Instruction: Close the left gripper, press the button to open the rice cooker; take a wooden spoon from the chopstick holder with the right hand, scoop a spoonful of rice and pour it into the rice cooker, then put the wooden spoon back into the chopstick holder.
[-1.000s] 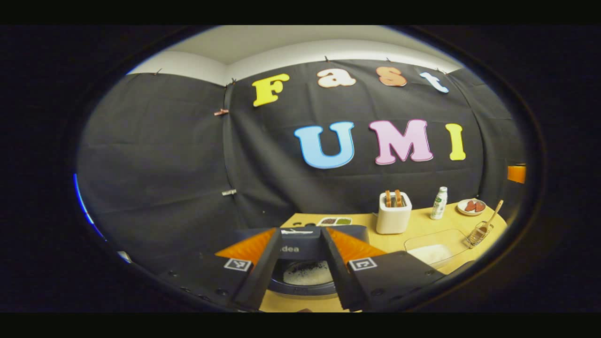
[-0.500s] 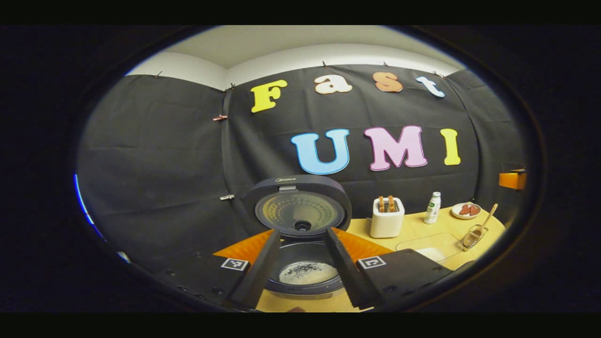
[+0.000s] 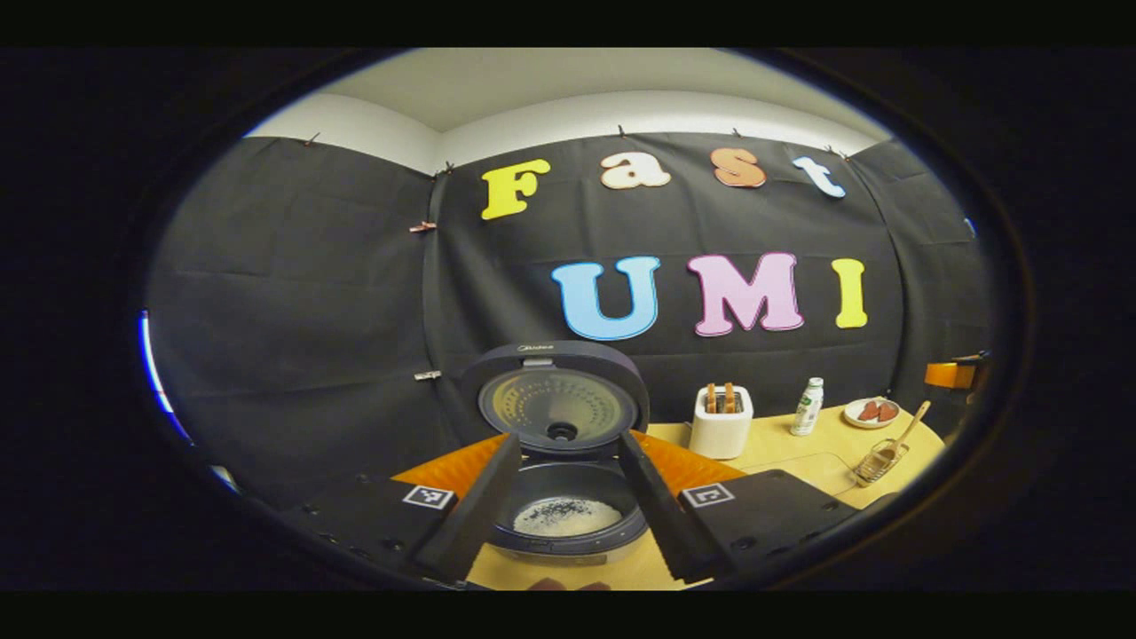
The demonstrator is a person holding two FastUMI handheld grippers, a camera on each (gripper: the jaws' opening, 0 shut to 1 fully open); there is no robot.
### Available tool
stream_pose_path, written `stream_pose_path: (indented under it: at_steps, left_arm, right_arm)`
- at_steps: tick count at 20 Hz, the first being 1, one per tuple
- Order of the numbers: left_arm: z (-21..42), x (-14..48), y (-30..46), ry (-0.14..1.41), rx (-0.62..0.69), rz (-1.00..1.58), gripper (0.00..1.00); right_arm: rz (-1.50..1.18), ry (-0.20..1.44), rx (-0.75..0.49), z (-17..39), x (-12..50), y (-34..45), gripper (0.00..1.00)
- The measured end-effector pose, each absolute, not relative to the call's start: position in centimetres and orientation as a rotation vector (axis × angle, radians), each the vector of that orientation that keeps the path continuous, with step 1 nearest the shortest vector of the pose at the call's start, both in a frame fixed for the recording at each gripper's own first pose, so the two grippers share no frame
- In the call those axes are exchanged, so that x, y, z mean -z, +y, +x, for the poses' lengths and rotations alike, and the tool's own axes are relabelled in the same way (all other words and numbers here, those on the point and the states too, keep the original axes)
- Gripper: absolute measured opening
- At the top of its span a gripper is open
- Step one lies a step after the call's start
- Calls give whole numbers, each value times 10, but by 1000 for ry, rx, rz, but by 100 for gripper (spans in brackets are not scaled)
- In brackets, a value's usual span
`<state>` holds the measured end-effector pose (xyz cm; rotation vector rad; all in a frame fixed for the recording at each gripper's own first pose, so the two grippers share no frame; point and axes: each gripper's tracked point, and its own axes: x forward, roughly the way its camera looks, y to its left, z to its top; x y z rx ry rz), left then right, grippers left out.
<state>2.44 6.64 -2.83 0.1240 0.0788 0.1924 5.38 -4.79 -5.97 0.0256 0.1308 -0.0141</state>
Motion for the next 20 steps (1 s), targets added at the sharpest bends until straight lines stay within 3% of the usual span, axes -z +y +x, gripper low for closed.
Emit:
stream_pose_path:
  at_steps: [20]
  left_arm:
    - [-7, 34, 50, 102, -287, 94, 86]
  right_arm:
    - [107, 345, 158, 125, 162, -158, 96]
